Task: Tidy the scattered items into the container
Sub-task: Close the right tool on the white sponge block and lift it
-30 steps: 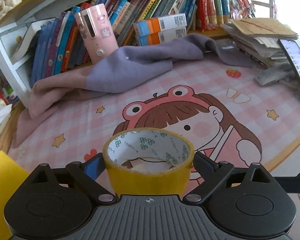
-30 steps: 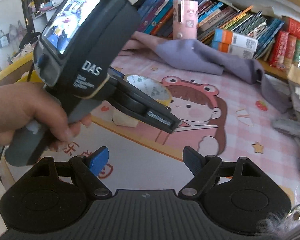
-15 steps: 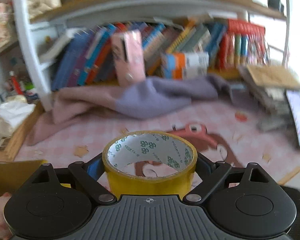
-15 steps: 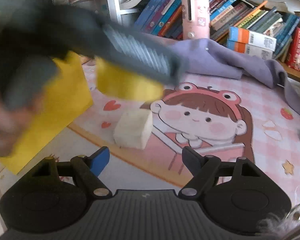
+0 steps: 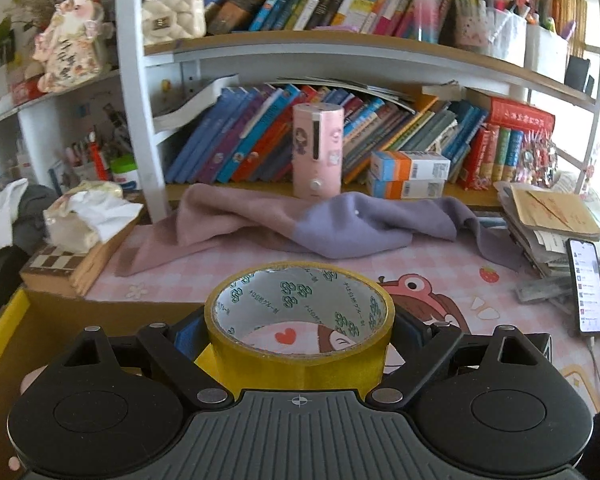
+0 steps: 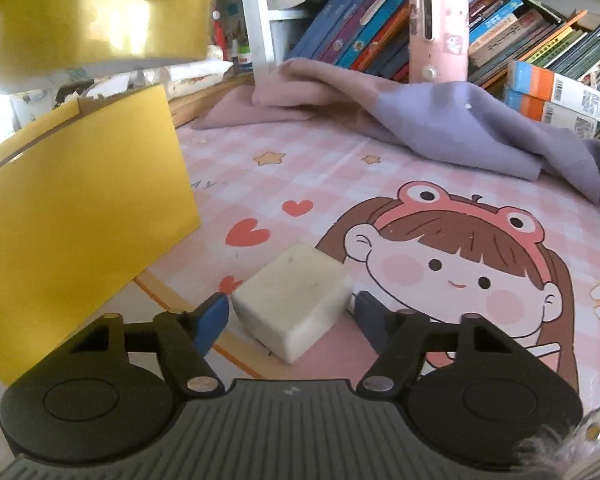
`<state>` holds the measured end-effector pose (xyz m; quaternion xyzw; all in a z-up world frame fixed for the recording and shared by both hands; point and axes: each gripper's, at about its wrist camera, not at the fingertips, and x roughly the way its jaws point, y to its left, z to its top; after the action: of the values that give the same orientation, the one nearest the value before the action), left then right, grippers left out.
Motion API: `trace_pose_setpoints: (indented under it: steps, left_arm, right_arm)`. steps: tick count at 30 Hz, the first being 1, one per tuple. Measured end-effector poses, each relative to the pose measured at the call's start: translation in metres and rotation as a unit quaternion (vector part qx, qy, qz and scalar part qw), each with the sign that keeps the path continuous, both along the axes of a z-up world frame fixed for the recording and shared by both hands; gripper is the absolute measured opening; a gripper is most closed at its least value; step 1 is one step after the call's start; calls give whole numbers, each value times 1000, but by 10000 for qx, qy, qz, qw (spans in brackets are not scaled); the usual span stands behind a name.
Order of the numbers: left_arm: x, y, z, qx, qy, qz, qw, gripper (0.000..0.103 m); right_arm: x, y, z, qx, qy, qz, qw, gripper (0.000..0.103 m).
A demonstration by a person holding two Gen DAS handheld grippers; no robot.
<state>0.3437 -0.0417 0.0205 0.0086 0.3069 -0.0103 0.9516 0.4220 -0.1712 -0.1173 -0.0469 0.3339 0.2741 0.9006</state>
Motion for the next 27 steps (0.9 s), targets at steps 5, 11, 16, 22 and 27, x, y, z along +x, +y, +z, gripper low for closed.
trace_pose_setpoints:
  steps: [5, 11, 16, 22, 27]
  left_arm:
    - [-8, 5, 0, -67, 6, 69, 10000, 92]
    - [-13, 3, 2, -114, -35, 0, 9999, 92]
    - [-22, 0, 5, -141, -64, -47, 9999, 92]
    - [-40, -4, 10, -211, -79, -91, 9997, 92]
    - [-57, -7, 16, -288, -139, -164, 9994, 92]
  right_arm:
    - [0, 1, 0, -53, -47, 74, 9999, 52]
    - [-3, -4, 7, -64, 2, 6, 10000, 43]
    - [-10, -18, 22, 14, -35, -135, 9999, 42]
    - [-25, -40, 40, 83, -54, -302, 9995, 42]
    - [-44, -54, 56, 49, -141, -373, 9992, 42]
